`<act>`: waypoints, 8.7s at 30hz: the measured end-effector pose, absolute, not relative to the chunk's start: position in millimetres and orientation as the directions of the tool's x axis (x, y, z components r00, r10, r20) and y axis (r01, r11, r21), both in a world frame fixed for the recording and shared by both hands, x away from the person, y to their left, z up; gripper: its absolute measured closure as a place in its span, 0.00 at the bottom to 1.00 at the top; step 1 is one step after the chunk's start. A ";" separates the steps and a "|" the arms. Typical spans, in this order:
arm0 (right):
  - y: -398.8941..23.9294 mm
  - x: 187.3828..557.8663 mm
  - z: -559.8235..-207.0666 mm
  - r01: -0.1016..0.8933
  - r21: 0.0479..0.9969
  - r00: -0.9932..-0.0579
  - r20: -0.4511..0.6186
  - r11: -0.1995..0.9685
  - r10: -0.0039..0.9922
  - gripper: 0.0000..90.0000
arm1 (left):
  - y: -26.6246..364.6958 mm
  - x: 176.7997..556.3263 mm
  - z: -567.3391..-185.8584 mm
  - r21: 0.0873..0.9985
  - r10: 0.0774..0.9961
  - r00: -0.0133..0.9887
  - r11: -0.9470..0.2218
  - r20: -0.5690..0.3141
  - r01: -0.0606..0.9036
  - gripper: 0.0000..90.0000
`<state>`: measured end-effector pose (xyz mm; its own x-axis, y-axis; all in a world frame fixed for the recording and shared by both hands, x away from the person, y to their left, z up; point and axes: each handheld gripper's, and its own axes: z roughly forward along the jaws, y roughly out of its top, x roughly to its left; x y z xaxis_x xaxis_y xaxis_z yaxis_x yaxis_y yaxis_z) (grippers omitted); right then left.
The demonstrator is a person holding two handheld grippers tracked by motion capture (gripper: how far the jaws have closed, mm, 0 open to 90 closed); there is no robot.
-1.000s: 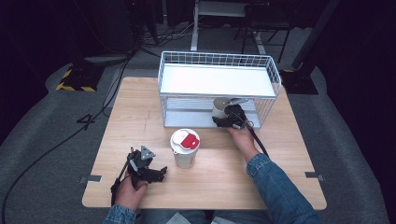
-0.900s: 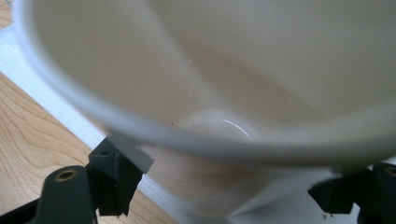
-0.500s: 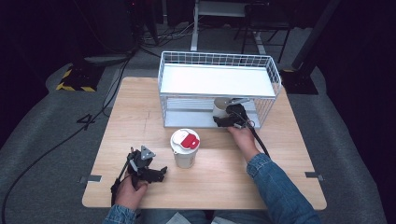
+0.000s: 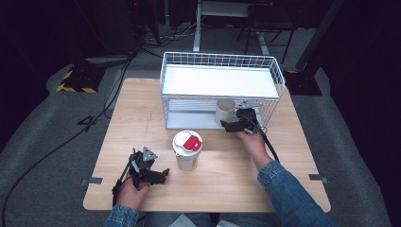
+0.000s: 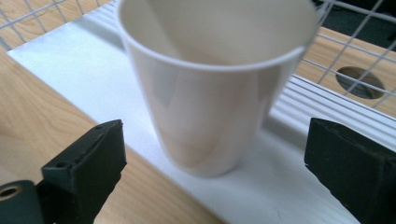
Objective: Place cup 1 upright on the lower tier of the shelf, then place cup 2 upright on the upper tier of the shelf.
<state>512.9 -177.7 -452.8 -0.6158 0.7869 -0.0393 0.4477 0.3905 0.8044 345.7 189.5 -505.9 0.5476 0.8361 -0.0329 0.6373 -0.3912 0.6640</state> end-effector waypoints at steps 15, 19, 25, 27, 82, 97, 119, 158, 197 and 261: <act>-216.3 473.7 -425.1 0.434 0.801 -0.657 -0.033 0.413 0.753 0.07 | 193.8 351.7 -505.8 0.665 0.817 0.576 -0.417 -0.025 0.619 0.00; -227.3 461.2 -418.1 0.434 0.796 -0.662 -0.035 0.422 0.748 0.07 | 193.4 354.4 -505.9 0.665 0.821 0.571 -0.411 -0.027 0.623 0.00; -246.5 439.5 -408.8 0.406 0.827 -0.657 -0.031 0.388 0.753 0.06 | 193.5 356.4 -505.4 0.661 0.820 0.571 -0.414 -0.027 0.626 0.00; -251.7 433.7 -406.3 0.401 0.831 -0.657 -0.032 0.385 0.753 0.06 | 193.4 356.3 -505.5 0.661 0.821 0.570 -0.412 -0.029 0.627 0.00; -322.7 348.5 -498.9 0.537 0.729 -0.641 0.024 0.425 0.767 0.17 | 193.0 356.3 -505.6 0.665 0.826 0.563 -0.408 -0.024 0.626 0.00; -325.8 346.2 -504.8 0.525 0.732 -0.635 -0.004 0.434 0.773 0.15 | 192.9 355.5 -505.7 0.663 0.826 0.562 -0.404 -0.032 0.631 0.00; -325.8 346.2 -504.9 0.524 0.733 -0.635 -0.004 0.434 0.773 0.15 | 195.9 352.3 -504.3 0.661 0.830 0.557 -0.401 -0.030 0.634 0.02; -325.3 347.0 -504.9 0.525 0.731 -0.632 -0.007 0.435 0.775 0.14 | 173.0 320.5 -459.1 0.901 0.672 0.723 -0.198 -0.162 0.386 0.00; -324.8 346.8 -504.9 0.529 0.731 -0.626 -0.008 0.431 0.780 0.14 | 119.1 359.3 -486.5 0.909 0.698 0.698 -0.172 -0.160 0.380 0.01; -324.5 347.3 -504.9 0.531 0.732 -0.620 -0.007 0.427 0.784 0.14 | 124.5 348.0 -451.1 0.907 0.685 0.714 -0.197 -0.145 0.373 0.13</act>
<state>347.3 -324.5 -504.9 -0.6204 0.7842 -0.0074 0.5311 0.4271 0.7318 348.0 124.5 -451.1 0.7138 0.6851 -0.1453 0.3733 -0.1966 0.9067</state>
